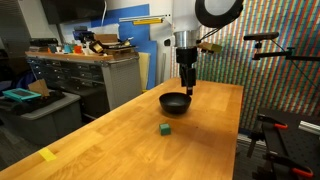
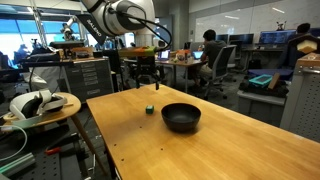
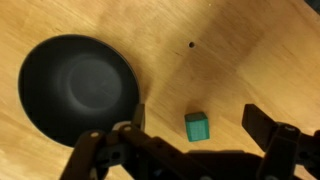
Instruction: Put the green block in the black bowl
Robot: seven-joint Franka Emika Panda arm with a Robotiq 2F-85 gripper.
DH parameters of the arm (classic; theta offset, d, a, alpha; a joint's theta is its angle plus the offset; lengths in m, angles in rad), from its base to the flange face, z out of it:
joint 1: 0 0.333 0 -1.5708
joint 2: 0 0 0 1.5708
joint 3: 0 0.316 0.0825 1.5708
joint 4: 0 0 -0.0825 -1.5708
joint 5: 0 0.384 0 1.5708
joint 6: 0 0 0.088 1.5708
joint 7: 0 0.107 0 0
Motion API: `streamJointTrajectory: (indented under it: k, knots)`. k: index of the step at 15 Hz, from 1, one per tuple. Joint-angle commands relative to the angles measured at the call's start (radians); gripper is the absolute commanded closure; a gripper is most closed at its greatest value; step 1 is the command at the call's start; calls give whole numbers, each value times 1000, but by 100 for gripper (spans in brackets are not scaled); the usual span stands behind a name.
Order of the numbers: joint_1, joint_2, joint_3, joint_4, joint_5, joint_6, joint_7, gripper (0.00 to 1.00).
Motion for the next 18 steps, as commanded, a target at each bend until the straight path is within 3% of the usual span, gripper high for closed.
streamJointTrajectory:
  k: [1,4,11,18]
  knots:
    - [3,70,28,56,12,26,-152,0]
    - [4,124,47,84,-5,56,-199,0]
    - [31,270,35,188,-124,87,-78,0]
    - [66,369,56,284,-120,60,-40,0]
